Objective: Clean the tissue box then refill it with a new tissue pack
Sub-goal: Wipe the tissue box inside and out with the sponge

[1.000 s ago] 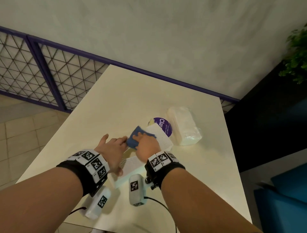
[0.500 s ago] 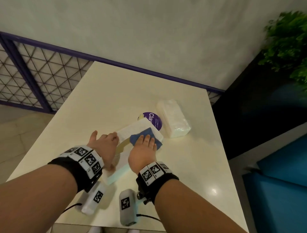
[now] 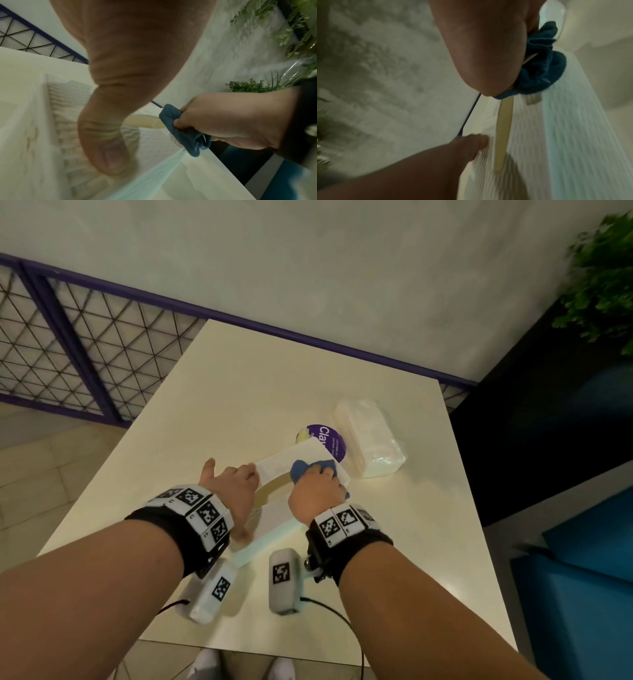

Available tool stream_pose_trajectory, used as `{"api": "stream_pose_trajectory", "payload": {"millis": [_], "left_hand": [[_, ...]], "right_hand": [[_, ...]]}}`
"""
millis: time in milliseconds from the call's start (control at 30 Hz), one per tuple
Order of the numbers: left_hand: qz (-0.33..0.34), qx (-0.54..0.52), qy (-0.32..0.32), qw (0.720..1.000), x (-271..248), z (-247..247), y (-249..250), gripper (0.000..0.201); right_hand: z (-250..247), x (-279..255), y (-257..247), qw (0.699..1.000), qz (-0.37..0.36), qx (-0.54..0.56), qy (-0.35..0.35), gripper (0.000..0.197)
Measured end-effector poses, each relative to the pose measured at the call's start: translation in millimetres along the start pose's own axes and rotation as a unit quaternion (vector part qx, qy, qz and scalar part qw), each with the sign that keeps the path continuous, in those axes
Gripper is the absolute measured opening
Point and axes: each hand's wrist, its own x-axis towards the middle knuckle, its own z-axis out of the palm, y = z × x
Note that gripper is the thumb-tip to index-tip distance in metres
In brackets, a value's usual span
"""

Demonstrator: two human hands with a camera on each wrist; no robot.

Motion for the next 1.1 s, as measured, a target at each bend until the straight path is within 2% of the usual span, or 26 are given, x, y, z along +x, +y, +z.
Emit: {"api": "stream_pose_trajectory", "payload": {"millis": [100,233,300,433,633,800,867,1033,1100], "left_hand": [[0.002,0.01,-0.004,1.0,-0.6,-2.4,0.7,0.113],[-0.002,0.03,0.013,0.999,-0.3,-1.9,3.6,0.11],[-0.005,0.029,0.013,0.999,-0.3,-1.9,4.2,0.109],[-0.001,0.017,-0.004,1.0,-1.8,-3.4,1.7,0.11],[-0.003,0.027,-0.001,1.0,-2.3,-4.2,3.9,0.111],[0.004,0.018,0.002,1.0,-4.3,-6.1,3.2,0.109],[0.007,0.014,0.004,1.0,-4.4,-5.4,2.7,0.109],[0.011,0.013,0.016,1.0,-5.9,-0.7,-1.7,0.108],[0.014,0.019,0.014,1.0,-6.2,-1.1,-2.7,0.109]], "right_hand": [[-6.8,11.5,3.0,0.998,0.039,0.029,0.038,0.062],[2.5,-7.2,-12.3,0.999,0.034,0.031,-0.003,0.062],[7.3,-11.9,-12.7,0.999,0.033,0.02,0.005,0.061],[-9.7,10.6,2.0,0.997,0.054,0.036,0.028,0.069],[1.6,-3.3,-4.1,0.997,0.036,0.061,-0.006,0.073],[-15.5,12.7,3.0,0.995,0.076,0.071,0.006,0.073],[-8.2,0.5,-2.4,0.997,0.05,0.058,-0.011,0.072],[28.0,-52.9,-17.9,0.996,-0.087,0.013,-0.031,0.061],[22.2,-48.9,-10.5,0.995,-0.096,0.008,-0.031,0.063]]}}
